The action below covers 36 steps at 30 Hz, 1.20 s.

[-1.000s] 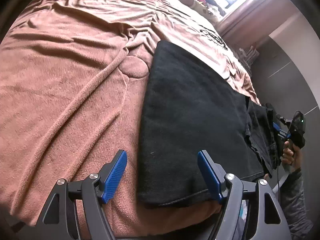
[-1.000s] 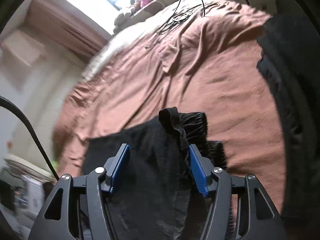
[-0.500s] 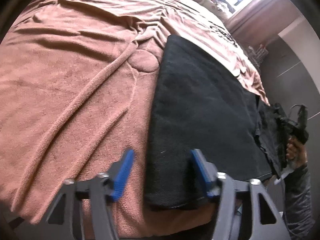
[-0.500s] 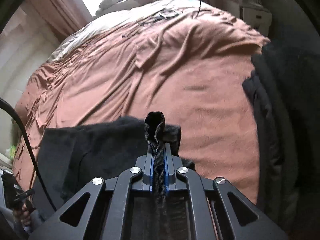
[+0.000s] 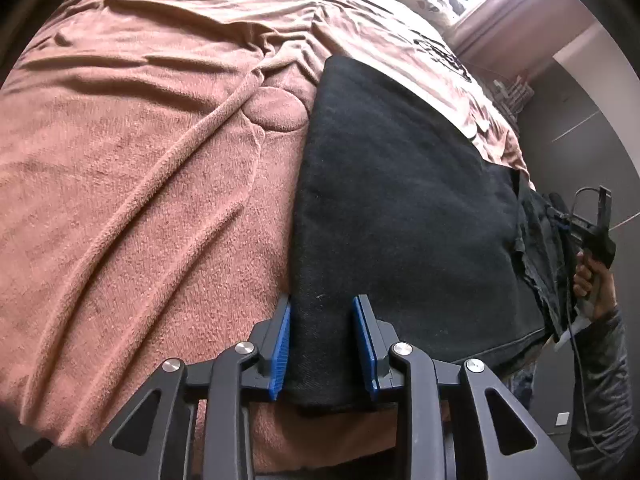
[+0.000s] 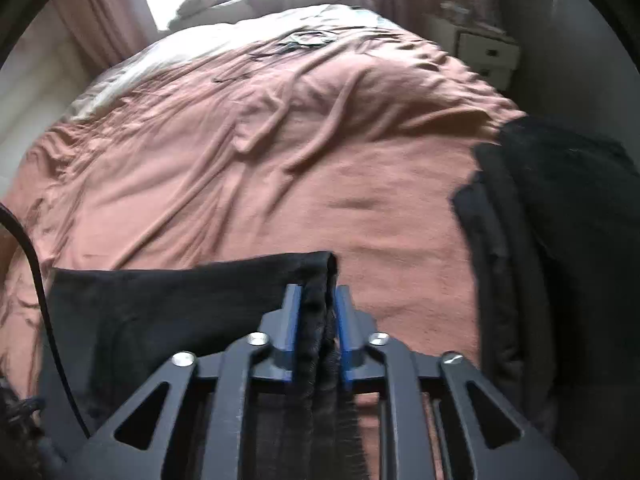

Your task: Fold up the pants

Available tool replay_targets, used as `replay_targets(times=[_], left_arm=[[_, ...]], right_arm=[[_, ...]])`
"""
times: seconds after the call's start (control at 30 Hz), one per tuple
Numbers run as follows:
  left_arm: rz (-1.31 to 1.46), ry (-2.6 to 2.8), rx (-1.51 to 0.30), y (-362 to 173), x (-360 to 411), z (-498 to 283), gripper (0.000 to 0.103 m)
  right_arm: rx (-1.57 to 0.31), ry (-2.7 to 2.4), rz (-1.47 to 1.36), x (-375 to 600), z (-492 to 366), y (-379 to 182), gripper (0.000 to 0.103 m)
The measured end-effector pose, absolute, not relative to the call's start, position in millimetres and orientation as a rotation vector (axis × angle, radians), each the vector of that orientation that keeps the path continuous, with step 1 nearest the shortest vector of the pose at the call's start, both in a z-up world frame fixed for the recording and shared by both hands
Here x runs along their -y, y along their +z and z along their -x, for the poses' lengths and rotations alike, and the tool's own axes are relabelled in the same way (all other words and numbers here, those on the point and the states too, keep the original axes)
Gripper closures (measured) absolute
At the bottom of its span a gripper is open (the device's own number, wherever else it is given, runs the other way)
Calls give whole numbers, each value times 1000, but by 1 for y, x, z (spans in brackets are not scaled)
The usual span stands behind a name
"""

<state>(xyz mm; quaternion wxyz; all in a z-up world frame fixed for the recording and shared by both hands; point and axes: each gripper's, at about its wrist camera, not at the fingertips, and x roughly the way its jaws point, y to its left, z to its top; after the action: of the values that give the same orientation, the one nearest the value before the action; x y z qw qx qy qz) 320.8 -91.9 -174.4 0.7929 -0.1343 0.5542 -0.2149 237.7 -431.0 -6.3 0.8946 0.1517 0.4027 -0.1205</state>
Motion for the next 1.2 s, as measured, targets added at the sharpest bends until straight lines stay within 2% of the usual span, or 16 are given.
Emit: replay_targets(times=[0.03,0.07,0.13,0.53,1.2], left_arm=[[287,-462,-1191,-174,92,-320,71],[288,-462,-1190,-174,92,-319,70],[302,-462,-1192,-174,91,-320,69],[321,-465,-1183,-172,88,-317,69],[346,-461,-1193,-174,85,-319,69]], right_arm=[[-822,-235,-331,431,-234,-5,70],[-803,-217,-354,431,-227,-2,55],[-767,-226,-335,426,-215,8,48],[-772,-63,-79,324,-175,27,48],[-965,171,248,228,-200,-28,48]])
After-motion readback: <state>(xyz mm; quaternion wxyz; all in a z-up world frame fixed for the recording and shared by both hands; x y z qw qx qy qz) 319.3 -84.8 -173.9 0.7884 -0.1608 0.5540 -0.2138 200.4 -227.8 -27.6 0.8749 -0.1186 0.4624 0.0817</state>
